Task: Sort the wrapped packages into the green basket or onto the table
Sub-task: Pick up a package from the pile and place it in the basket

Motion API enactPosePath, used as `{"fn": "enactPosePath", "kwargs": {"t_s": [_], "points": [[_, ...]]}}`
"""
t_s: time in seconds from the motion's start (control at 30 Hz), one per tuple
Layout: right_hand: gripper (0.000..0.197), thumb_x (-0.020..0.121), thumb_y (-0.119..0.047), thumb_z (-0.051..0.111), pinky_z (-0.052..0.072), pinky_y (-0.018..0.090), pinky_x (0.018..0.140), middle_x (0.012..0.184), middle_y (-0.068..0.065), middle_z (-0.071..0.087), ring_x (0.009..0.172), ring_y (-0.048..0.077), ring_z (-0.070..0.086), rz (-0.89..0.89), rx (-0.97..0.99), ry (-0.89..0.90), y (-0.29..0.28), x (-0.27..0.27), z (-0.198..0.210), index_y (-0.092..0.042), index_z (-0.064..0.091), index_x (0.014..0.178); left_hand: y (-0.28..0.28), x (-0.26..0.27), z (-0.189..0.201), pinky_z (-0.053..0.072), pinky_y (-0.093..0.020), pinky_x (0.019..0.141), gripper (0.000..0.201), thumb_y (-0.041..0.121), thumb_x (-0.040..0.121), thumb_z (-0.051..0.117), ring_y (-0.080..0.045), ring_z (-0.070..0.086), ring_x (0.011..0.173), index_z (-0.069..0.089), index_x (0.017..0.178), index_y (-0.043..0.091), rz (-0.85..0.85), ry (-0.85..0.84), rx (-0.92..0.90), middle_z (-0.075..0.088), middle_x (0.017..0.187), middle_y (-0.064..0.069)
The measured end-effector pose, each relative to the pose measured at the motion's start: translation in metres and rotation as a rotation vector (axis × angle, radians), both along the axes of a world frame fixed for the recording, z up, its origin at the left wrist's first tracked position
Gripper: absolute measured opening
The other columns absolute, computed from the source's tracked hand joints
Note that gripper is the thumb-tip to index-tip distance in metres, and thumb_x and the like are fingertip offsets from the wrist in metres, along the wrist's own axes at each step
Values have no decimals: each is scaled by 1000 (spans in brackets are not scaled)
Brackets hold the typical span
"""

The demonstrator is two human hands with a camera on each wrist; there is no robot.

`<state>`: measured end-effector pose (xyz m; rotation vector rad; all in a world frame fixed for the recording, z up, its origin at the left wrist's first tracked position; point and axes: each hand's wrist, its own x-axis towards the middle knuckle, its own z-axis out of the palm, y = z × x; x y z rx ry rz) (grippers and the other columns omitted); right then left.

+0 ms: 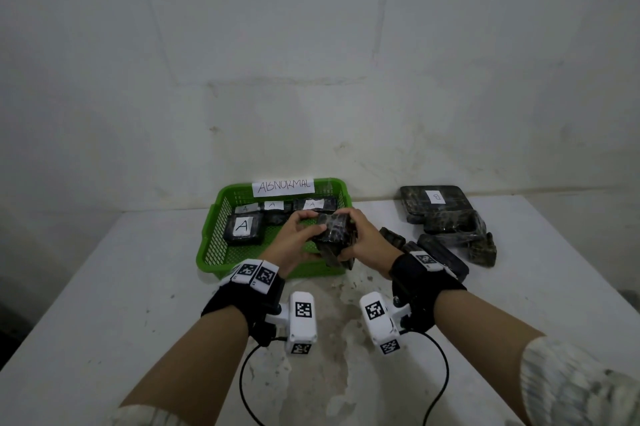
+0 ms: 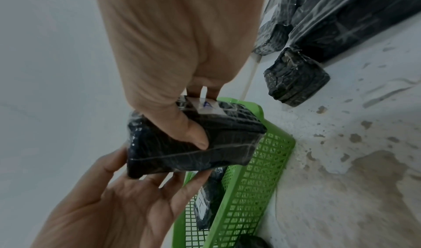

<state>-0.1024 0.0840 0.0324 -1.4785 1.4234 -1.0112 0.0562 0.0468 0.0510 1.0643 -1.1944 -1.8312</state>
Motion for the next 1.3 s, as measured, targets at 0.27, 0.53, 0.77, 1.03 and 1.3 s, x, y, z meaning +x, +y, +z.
{"fn": "enactPosePath", "kwargs": {"t_s": [0.27,0.53,0.77,1.03,1.3], "points": [[71,62,19,65,50,38,89,131,14,41,118,32,47,0,-16,16,0,8,6,-19,42,118,-3,0,3,53,-44,73,34,-3,82,62,-25,56,94,41,95,20,-37,-60,-33,51,103,-10],[66,63,19,66,48,48,95,127,15,41,116,32,47,20,-58,44,0,13,13,-13,46,118,-5,-1,1,51,-42,78,36,3,84,62,-26,54,98,35,100,22,-58,-37,-19,48,110,-11],[66,61,19,69,47,36,93,123,13,42,112,28,47,36,-76,75,2,16,13,-14,48,114,-10,-4,3,49,-38,66,21,13,90,55,-24,53,94,36,89,20,-16,-43,30,49,103,-7],[72,70,5,75,46,35,97,128,7,53,118,23,51,-10,100,-124,2,20,19,-18,42,130,-11,11,-4,51,-40,74,25,35,95,46,-24,54,103,45,111,16,18,-36,82,55,117,-10],[30,92,-35,61,51,36,93,116,11,64,105,24,63,-107,292,-473,-8,28,16,-13,56,112,-3,23,-14,53,-46,77,44,33,92,51,-29,59,96,35,131,18,11,20,131,54,116,-12]]}}
